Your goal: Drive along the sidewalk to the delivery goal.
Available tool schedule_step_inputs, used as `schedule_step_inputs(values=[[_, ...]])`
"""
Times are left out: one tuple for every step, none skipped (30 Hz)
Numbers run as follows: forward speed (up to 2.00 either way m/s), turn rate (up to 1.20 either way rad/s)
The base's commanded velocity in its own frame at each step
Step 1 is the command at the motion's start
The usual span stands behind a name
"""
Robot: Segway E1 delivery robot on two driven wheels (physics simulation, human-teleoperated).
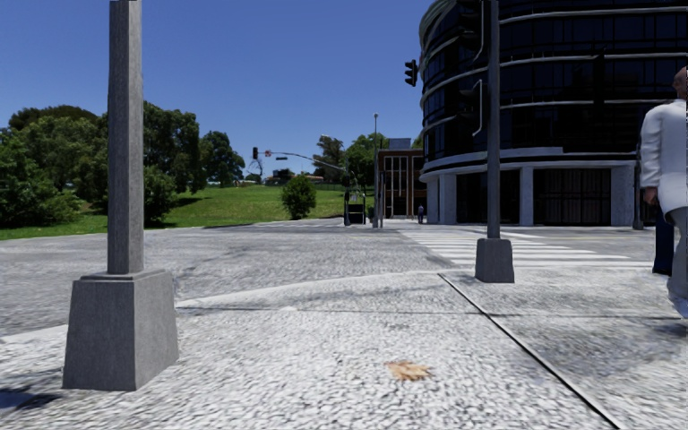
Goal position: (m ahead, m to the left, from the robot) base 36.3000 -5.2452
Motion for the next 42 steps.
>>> schedule_step_inputs(values=[[2.00,0.00],[2.00,0.00],[2.00,-0.16],[1.97,-0.33],[1.53,-0.46],[1.53,-0.46],[1.36,-0.52],[1.28,-0.55],[1.26,-0.57],[1.26,-0.57],[1.25,-0.57],[1.25,-0.58],[1.25,-0.58],[1.30,-0.73],[1.30,-0.73],[1.31,-0.79],[1.32,-0.80],[1.33,-0.74],[1.38,-0.69],[1.38,-0.69],[1.42,-0.68],[1.44,-0.68],[1.44,-0.68],[1.44,-0.68],[1.45,-0.68],[1.46,-0.68],[1.46,-0.68],[1.47,-0.68],[1.47,-0.68],[1.47,-0.68],[1.47,-0.68],[1.47,-0.68],[1.47,-0.68],[1.47,-0.68],[1.47,-0.68],[1.47,-0.68],[1.48,-0.68],[1.48,-0.68],[1.48,-0.68],[1.48,-0.68],[1.48,-0.68],[1.48,-0.68]])
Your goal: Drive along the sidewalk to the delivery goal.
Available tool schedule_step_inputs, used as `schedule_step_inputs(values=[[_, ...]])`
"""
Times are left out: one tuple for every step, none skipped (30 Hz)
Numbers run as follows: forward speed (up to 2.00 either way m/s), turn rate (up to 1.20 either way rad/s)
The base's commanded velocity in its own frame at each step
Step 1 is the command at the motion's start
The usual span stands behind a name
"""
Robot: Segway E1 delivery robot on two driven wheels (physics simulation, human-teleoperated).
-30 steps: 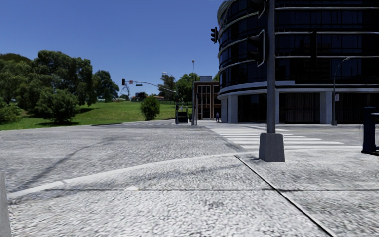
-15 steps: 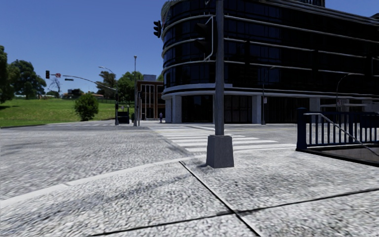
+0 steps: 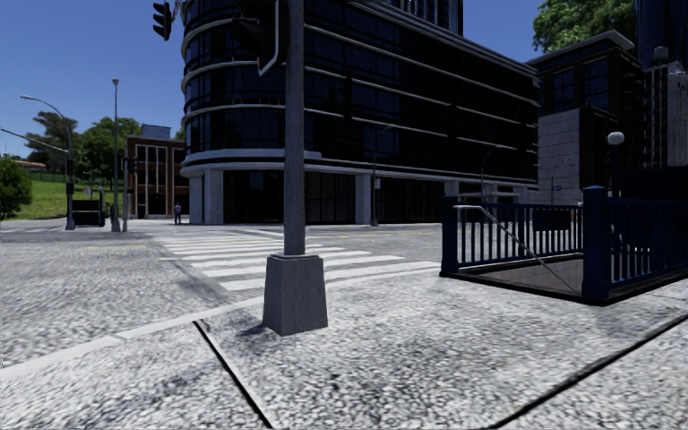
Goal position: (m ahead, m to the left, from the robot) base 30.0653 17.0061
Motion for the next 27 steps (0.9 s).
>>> schedule_step_inputs(values=[[1.48,-0.68],[1.48,-0.68],[1.48,-0.68],[1.48,-0.68],[1.48,-0.68],[1.48,-0.68],[1.48,-0.68],[1.48,-0.68],[1.48,-0.68],[1.48,-0.68],[1.48,-0.68],[1.48,-0.68],[1.48,-0.64],[1.48,-0.59],[1.48,-0.59],[1.48,-0.55],[1.48,-0.53],[1.48,-0.53],[1.48,-0.50],[1.48,-0.35],[1.48,-0.35],[1.48,0.00],[1.48,0.00],[1.48,0.00],[1.48,0.00],[1.48,0.00],[1.48,0.00]])
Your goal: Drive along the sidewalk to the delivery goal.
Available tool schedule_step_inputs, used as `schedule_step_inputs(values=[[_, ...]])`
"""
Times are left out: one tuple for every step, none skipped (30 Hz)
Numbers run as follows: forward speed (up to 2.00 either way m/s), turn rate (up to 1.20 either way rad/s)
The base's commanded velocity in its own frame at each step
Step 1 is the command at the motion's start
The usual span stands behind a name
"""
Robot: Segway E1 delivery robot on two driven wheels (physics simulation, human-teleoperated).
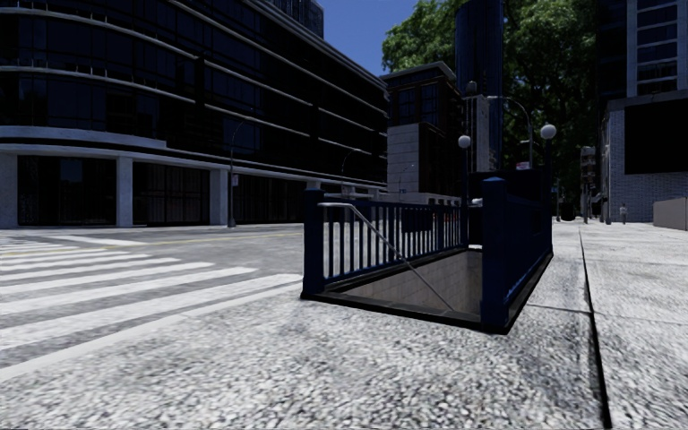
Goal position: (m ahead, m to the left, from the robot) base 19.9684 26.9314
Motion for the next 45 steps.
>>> schedule_step_inputs(values=[[1.48,0.00],[1.48,0.00],[1.48,0.00],[1.48,0.03],[1.48,0.16],[1.48,0.16],[1.48,0.20],[1.50,0.20],[1.51,0.19],[1.51,0.28],[1.51,0.44],[1.51,0.44],[1.51,0.56],[1.52,0.59],[1.53,0.60],[1.53,0.60],[1.54,0.66],[1.54,0.69],[1.55,0.71],[1.55,0.71],[1.55,0.77],[1.55,0.79],[1.55,0.81],[1.55,0.83],[1.55,0.83],[1.55,0.83],[1.55,0.83],[1.55,0.83],[1.55,0.83],[1.55,0.83],[1.55,0.82],[1.55,0.82],[1.56,0.80],[1.57,0.79],[1.57,0.78],[1.57,0.78],[1.57,0.75],[1.57,0.72],[1.57,0.72],[1.57,0.68],[1.57,0.67],[1.57,0.67],[1.57,0.67],[1.57,0.67],[1.57,0.67]])
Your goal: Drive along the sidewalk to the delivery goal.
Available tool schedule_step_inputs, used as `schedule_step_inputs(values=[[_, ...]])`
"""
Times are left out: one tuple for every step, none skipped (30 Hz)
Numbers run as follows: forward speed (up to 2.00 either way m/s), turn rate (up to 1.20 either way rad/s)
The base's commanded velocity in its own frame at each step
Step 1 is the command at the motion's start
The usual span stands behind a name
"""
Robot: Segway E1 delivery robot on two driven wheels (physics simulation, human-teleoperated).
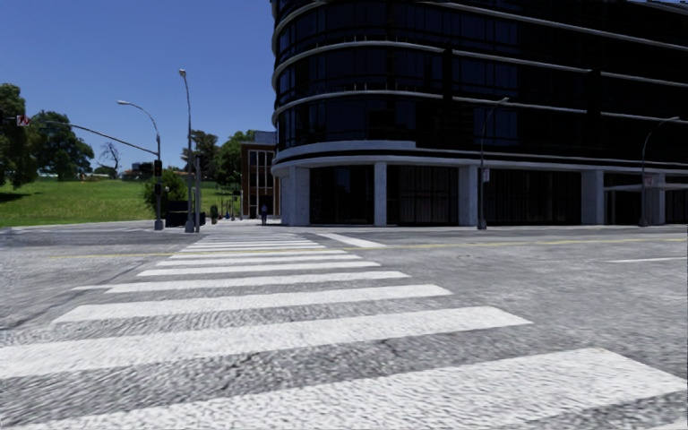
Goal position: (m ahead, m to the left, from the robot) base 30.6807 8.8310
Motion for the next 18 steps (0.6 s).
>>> schedule_step_inputs(values=[[1.57,0.67],[1.57,0.67],[1.57,0.67],[1.57,0.67],[1.57,0.67],[1.57,0.67],[1.57,0.65],[1.57,0.61],[1.57,0.58],[1.57,0.57],[1.57,0.57],[1.57,0.55],[1.57,0.51],[1.57,0.30],[1.57,0.30],[1.57,0.00],[1.57,0.00],[1.57,0.00]])
